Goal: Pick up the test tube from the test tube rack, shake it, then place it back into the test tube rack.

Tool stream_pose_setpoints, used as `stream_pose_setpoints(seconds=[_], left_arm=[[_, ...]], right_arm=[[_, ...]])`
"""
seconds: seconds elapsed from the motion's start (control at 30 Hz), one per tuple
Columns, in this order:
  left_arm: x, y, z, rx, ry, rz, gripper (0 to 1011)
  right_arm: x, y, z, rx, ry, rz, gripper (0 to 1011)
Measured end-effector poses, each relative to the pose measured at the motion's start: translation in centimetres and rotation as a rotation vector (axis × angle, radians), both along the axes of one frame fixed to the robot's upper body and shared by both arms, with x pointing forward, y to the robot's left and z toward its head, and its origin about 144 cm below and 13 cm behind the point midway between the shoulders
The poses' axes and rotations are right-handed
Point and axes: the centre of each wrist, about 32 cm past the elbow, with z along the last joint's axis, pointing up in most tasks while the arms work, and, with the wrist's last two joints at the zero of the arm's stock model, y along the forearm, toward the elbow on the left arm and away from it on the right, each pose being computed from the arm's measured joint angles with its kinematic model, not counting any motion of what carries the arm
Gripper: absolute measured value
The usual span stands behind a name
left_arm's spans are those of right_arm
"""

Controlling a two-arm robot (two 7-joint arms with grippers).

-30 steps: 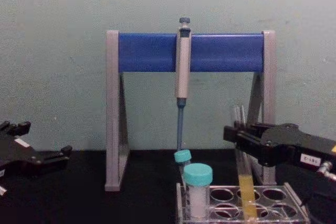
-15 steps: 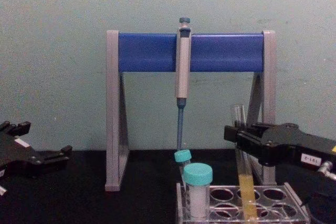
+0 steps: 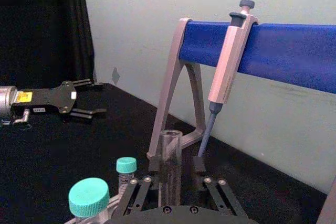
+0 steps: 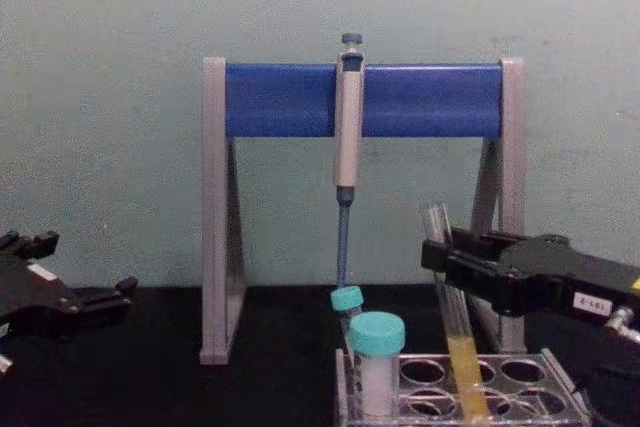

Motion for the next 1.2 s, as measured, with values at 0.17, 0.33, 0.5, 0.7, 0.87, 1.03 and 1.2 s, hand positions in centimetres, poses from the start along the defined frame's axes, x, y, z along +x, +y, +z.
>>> stream_pose_setpoints(seconds=[0.17, 0.33, 0.5, 0.7, 0.87, 1.03, 1.2], left_arm=[[0.0, 0.0, 0.0, 0.0, 0.0, 0.0, 1001], [0.0, 0.0, 0.0, 0.0, 0.0, 0.0, 1002], [0.0, 0.0, 0.0, 0.0, 0.0, 0.0, 1001], [0.0, 0.0, 0.0, 0.0, 0.0, 0.0, 1001], [0.0, 0.0, 0.0, 0.0, 0.0, 0.0, 1001], [0.0, 0.0, 0.0, 0.0, 0.0, 0.0, 1001], [0.0, 0.0, 0.0, 0.0, 0.0, 0.0, 1001]], right_arm=[[0.0, 0.0, 0.0, 0.0, 0.0, 0.0, 521], [0.0, 0.0, 0.0, 0.001, 0.0, 0.0, 679], [0.0, 0.0, 0.0, 0.001, 0.0, 0.0, 817], [0.0, 0.0, 0.0, 0.001, 0.0, 0.0, 996], [0.0, 0.0, 0.0, 0.001, 0.0, 0.0, 1000], [-0.01, 0.01, 0.0, 0.001, 0.0, 0.0, 1000], [-0.32, -0.09, 0.38, 0.03, -0.033, -0.003, 1000]])
